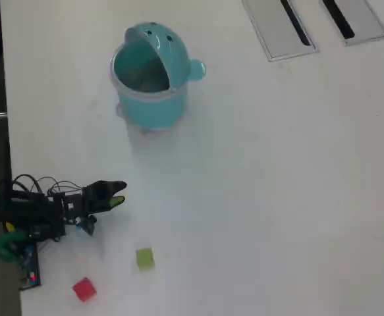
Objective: Grasp RGB lego blocks and put them in the bin one by one.
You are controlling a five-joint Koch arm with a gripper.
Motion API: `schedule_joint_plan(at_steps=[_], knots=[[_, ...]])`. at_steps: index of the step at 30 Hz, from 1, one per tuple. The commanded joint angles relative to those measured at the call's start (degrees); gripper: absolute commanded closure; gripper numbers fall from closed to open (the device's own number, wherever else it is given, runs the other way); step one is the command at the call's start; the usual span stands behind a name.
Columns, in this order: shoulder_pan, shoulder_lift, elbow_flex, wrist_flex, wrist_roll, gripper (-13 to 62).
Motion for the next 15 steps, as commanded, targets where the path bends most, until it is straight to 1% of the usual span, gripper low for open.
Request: schedule_joint_plan(at_steps=[1,4,10,15], knots=[[0.88,3.87,-2.29,-6.33,-3.34,16.3],[3.16,3.87,-4.75,-6.15,-8.79,16.3],[7.12,4.04,-10.20,-6.24,-11.34,16.3],[12.74,4.04,-16.52,-5.36,-19.34,16.4]])
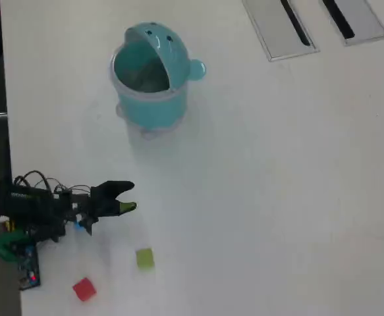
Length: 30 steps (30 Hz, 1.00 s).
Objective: Grasp RGB lego blocks and put them in the bin one by one.
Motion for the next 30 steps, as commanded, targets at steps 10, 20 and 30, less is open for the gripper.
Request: schedule_joint_plan(at_steps=[10,20,30], knots=[[9.67,4.04,-12.66,-5.27,-18.81,16.5],[9.05,4.13,-1.93,-19.69,-43.24,34.5],[9.67,4.13,-3.34,-23.38,-50.89,13.7]])
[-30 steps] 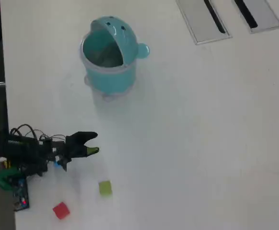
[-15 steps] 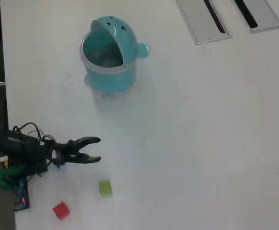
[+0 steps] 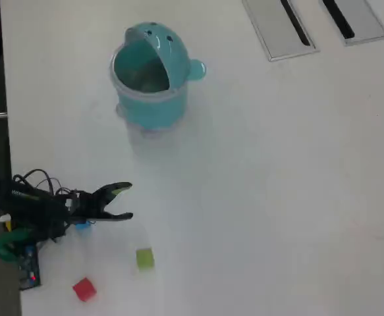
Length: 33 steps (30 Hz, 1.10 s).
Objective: Grasp RGB lego blocks and put them in the bin one by one.
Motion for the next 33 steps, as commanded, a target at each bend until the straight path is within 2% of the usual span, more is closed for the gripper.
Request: schedule_joint_plan(at_steps=[1,25,33], knots=[[0.70,4.13,-4.48,-7.12,1.32,13.8],[10.90,4.13,-5.36,5.71,0.53,13.8],[19.60,4.13,-4.48,6.59,-9.67,14.2]])
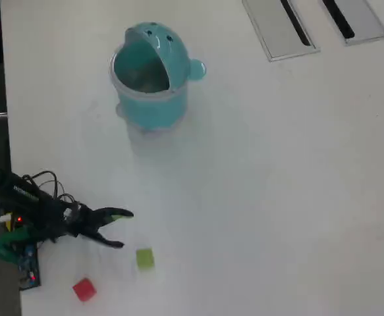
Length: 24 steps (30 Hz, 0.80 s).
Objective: Grasp RGB lego blocks and put them in the bin one by one.
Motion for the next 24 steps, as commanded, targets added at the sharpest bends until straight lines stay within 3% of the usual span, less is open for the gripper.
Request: schedule_joint_plan(at_steps=[1,24], knots=[[1.76,4.13,-3.25,-0.62,-1.85,14.3],[23.73,3.43,0.18,8.70,-7.73,15.0]])
